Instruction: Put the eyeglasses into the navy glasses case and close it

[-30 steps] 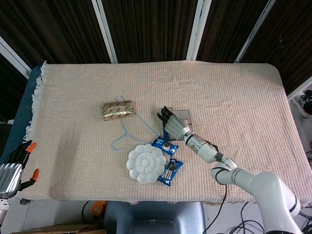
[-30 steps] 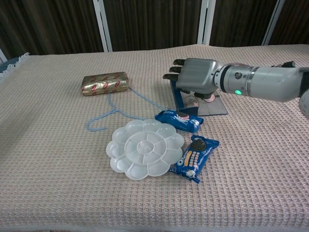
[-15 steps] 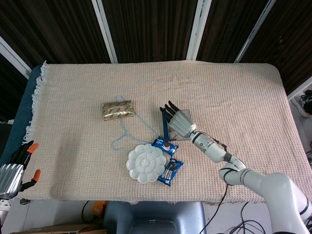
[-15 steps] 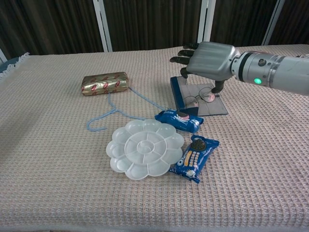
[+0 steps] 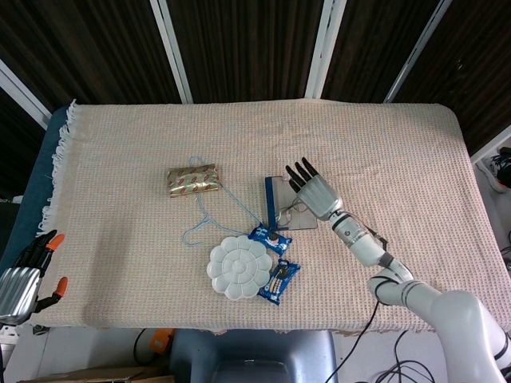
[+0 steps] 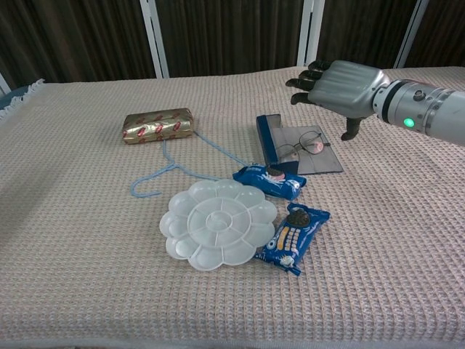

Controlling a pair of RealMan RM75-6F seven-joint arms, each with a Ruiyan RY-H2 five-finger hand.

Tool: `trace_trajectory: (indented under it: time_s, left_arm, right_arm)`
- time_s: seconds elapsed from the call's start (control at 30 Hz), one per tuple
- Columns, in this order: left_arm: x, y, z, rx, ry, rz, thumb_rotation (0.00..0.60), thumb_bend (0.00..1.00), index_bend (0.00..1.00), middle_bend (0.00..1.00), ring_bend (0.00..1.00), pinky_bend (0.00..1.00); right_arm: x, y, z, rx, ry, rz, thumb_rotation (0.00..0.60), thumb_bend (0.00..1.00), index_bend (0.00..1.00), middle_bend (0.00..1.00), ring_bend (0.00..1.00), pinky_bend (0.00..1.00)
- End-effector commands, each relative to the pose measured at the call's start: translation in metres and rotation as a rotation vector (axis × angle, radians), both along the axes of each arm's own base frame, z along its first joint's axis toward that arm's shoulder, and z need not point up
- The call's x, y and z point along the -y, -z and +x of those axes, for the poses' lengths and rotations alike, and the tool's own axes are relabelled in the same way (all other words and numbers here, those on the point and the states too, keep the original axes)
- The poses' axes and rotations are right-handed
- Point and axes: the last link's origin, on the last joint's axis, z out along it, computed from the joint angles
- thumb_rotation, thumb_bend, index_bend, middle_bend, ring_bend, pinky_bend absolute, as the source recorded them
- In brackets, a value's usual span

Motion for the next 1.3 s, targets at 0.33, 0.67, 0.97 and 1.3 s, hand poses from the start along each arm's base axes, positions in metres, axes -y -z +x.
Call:
trace_trajectory:
  time_s: [0.33,0.67,0.97,1.3]
  left_arm:
    - [-0.001,0.002,0.0,-0.004,-0.004,-0.01,0.6,0.43,0.0,0.0,0.0,0.15]
    - [-0.001,0.001,0.0,0.0,-0.005,-0.006,0.6,0.43,0.0,0.0,0.0,0.16]
    - [-0.001,0.0,0.0,0.007,-0.004,-0.008,0.6,0.43,0.0,0.0,0.0,0.16]
    - [-0.001,-0.002,-0.002,0.012,-0.007,-0.002,0.6,0.43,0.0,0.0,0.0,0.16]
  right_arm:
    - [0.0,0.026,-0.001,0.028,-0.001,0.012,0.6,0.1,0.21,0.05,0.0,0.08]
    - [0.002,0.037,0.003,0.03,-0.006,0.008,0.6,0.09,0.21,0.04,0.0,0.07]
    - [0.006,0.044,0.006,-0.005,0.0,-0.011,0.6,0.09,0.21,0.04,0.0,0.07]
    - [0.01,0.051,0.024,-0.008,-0.038,-0.042,0.6,0.09,0.19,0.03,0.0,0.07]
